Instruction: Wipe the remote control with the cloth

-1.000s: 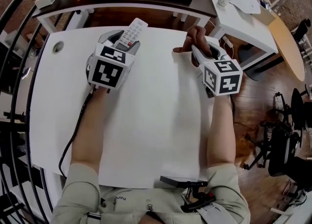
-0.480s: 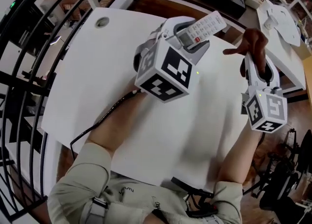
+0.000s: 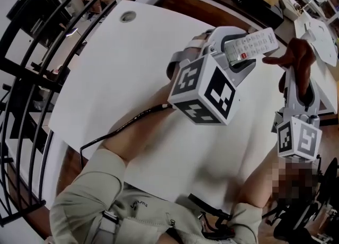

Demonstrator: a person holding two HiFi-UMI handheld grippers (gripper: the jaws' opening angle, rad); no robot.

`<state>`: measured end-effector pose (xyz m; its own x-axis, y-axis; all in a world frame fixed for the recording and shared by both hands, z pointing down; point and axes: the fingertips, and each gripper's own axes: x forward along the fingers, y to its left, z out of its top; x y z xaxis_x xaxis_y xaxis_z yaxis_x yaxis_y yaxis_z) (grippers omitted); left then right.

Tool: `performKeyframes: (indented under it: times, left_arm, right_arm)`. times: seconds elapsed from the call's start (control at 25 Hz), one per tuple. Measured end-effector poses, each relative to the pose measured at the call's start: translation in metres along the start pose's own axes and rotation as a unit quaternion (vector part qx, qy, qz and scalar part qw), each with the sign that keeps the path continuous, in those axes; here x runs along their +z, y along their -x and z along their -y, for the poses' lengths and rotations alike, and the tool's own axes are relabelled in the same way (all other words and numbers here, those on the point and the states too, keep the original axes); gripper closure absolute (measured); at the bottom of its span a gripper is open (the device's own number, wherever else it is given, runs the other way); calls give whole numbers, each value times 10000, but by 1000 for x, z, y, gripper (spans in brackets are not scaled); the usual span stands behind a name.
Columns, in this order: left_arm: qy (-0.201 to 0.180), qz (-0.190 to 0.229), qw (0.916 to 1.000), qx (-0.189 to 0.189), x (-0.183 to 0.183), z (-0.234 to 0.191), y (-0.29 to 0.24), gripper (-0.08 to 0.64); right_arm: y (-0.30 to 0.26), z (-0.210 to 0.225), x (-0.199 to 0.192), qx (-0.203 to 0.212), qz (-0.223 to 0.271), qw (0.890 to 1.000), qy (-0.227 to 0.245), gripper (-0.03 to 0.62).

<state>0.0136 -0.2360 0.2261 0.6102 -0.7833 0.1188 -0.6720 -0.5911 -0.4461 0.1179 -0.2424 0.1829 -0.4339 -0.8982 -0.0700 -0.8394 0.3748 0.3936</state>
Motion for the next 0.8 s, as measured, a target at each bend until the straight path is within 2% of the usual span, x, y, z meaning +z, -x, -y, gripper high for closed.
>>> performKeyframes:
  times: [0.2, 0.56, 0.8]
  left_arm:
    - [-138, 151, 9997, -124, 7, 9, 2, 316]
    - [-250, 366, 9989, -151, 14, 12, 5, 316]
    - [-256, 410, 9988, -107, 17, 8, 11, 316]
  right_arm:
    - [-4, -10, -5, 139, -101, 9998, 129, 466]
    - [-6, -45, -6, 878, -255, 9950, 401, 466]
    - [0, -76, 3, 1529, -336, 9861, 551, 468]
